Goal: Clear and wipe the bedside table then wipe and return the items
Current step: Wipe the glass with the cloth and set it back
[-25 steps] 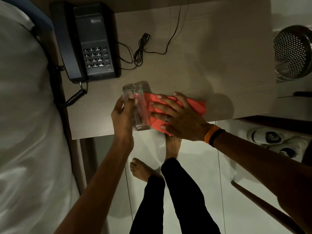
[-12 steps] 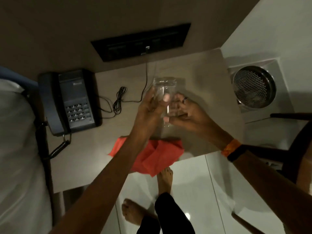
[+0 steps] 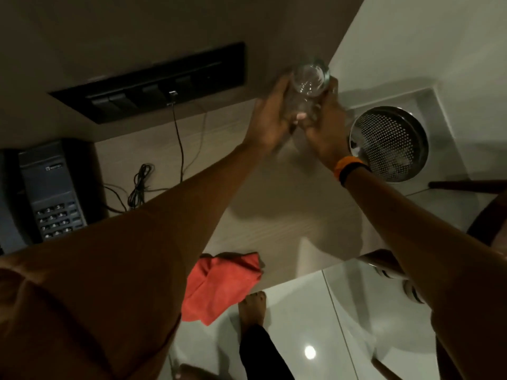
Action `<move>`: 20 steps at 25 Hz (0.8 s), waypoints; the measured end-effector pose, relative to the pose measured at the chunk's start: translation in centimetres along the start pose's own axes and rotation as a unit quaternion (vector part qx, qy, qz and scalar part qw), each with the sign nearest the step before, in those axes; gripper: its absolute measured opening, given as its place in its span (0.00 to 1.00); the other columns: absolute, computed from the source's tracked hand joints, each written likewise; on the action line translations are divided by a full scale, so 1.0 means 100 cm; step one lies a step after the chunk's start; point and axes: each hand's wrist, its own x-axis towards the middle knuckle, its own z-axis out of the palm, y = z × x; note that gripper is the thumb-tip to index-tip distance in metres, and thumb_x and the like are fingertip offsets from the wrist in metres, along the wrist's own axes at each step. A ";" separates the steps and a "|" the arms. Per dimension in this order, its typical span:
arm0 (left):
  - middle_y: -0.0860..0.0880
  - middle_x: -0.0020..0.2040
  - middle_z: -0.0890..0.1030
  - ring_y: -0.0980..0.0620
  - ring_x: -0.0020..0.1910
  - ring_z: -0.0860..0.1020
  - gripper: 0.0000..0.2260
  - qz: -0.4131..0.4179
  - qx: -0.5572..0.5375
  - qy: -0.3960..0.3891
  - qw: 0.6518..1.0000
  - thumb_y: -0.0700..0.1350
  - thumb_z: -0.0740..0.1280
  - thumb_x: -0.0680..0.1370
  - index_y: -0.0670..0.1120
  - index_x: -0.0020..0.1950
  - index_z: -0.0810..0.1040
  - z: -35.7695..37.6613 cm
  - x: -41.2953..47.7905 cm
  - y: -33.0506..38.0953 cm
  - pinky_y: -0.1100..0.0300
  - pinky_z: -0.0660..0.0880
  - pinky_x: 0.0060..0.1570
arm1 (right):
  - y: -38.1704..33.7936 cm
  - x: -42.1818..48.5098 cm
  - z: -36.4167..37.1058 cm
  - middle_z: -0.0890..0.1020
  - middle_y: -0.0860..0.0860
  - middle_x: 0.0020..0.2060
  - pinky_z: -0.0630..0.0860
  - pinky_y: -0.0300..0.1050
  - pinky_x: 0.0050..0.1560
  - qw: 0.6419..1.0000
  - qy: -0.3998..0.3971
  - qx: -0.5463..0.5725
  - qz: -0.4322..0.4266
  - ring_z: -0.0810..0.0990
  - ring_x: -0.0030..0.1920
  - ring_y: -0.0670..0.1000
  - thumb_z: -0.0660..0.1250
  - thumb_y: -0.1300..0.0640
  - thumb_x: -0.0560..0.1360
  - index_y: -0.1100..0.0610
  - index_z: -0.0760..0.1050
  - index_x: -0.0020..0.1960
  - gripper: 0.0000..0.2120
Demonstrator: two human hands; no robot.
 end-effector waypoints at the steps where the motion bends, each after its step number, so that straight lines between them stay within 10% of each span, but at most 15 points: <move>1: 0.50 0.61 0.80 0.56 0.60 0.79 0.29 0.012 0.007 0.010 1.000 0.51 0.70 0.73 0.40 0.71 0.71 0.006 0.003 -0.005 0.62 0.77 0.61 | 0.007 0.003 0.001 0.81 0.59 0.60 0.80 0.42 0.60 1.000 0.003 0.004 -0.004 0.82 0.59 0.54 0.69 0.67 0.75 0.65 0.63 0.71 0.27; 8: 0.44 0.67 0.79 0.48 0.66 0.77 0.32 -0.019 0.023 -0.014 0.999 0.45 0.73 0.73 0.40 0.75 0.67 0.011 0.024 -0.014 0.49 0.75 0.66 | 0.019 0.016 0.008 0.80 0.58 0.62 0.78 0.52 0.64 1.000 0.011 -0.002 0.012 0.80 0.62 0.56 0.68 0.66 0.76 0.65 0.62 0.73 0.28; 14: 0.42 0.74 0.71 0.51 0.72 0.70 0.32 -0.020 0.075 0.031 0.997 0.46 0.72 0.76 0.41 0.77 0.64 -0.018 -0.050 -0.008 0.62 0.69 0.71 | 0.014 -0.029 0.008 0.64 0.59 0.77 0.65 0.48 0.78 0.998 0.008 0.032 0.060 0.65 0.77 0.51 0.75 0.61 0.72 0.63 0.52 0.80 0.45; 17: 0.41 0.76 0.67 0.43 0.76 0.65 0.28 -0.051 0.182 0.051 0.981 0.50 0.67 0.80 0.43 0.77 0.64 -0.051 -0.138 -0.020 0.53 0.62 0.74 | -0.006 -0.101 0.029 0.68 0.59 0.73 0.60 0.30 0.74 0.996 0.025 -0.068 -0.057 0.67 0.75 0.48 0.69 0.58 0.76 0.63 0.66 0.74 0.29; 20: 0.43 0.71 0.72 0.44 0.71 0.68 0.23 -0.056 0.280 0.076 0.955 0.50 0.63 0.81 0.48 0.76 0.67 -0.089 -0.243 -0.035 0.46 0.68 0.70 | -0.022 -0.187 0.057 0.70 0.58 0.72 0.67 0.50 0.76 0.961 -0.139 -0.118 -0.210 0.69 0.74 0.58 0.65 0.50 0.80 0.59 0.71 0.72 0.23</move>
